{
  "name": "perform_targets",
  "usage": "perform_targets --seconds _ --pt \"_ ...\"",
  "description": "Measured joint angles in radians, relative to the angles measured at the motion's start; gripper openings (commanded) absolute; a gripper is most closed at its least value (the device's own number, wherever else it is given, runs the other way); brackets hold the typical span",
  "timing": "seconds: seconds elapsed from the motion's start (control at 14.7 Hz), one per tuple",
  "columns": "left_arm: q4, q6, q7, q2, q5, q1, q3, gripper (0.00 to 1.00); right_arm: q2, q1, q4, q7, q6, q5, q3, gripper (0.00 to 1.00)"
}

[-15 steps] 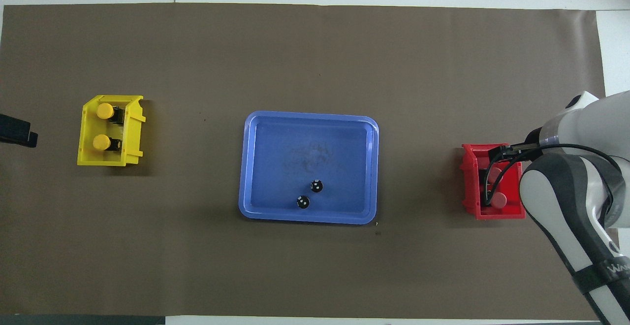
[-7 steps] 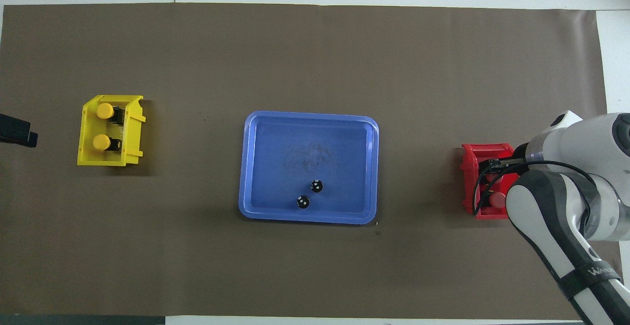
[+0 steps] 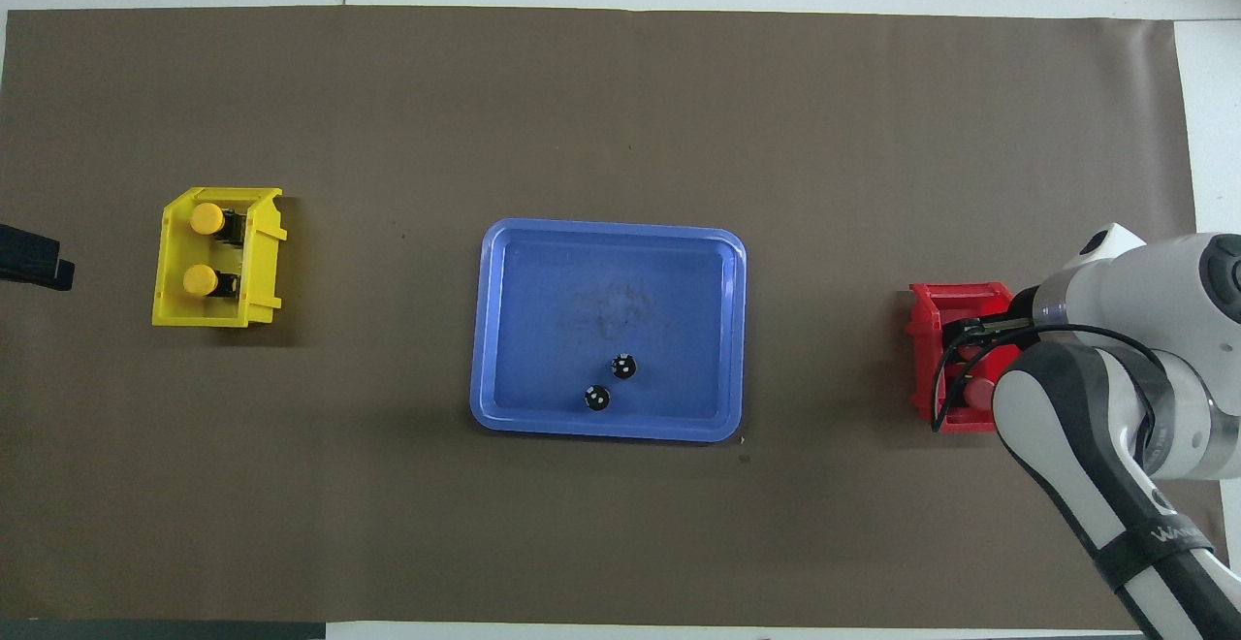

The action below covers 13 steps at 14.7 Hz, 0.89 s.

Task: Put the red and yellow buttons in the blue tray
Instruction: 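Reach the right gripper into the red bin and grasp a red button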

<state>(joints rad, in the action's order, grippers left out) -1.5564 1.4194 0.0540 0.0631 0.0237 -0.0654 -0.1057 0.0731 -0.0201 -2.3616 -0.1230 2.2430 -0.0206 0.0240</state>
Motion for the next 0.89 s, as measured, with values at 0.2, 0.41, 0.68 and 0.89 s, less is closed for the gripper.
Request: perform_targets --seconds 0.2,0.41,0.68,0.89 --pt "0.0 0.0 0.0 0.0 0.0 0.0 0.0 1.0 0.0 0.0 -0.014 0.0 0.018 0.0 0.0 0.61" --pt "0.0 0.0 0.001 0.0 0.0 0.0 0.0 1.0 0.001 0.0 -0.024 0.0 0.025 0.0 0.0 0.5" --pt "0.0 0.0 0.001 0.0 0.0 0.0 0.0 1.0 0.002 0.0 -0.024 -0.001 0.026 0.0 0.0 0.3" --pt "-0.01 0.019 0.001 0.002 0.0 -0.011 0.003 1.0 0.003 -0.001 -0.002 -0.038 0.007 0.0 0.001 0.3"
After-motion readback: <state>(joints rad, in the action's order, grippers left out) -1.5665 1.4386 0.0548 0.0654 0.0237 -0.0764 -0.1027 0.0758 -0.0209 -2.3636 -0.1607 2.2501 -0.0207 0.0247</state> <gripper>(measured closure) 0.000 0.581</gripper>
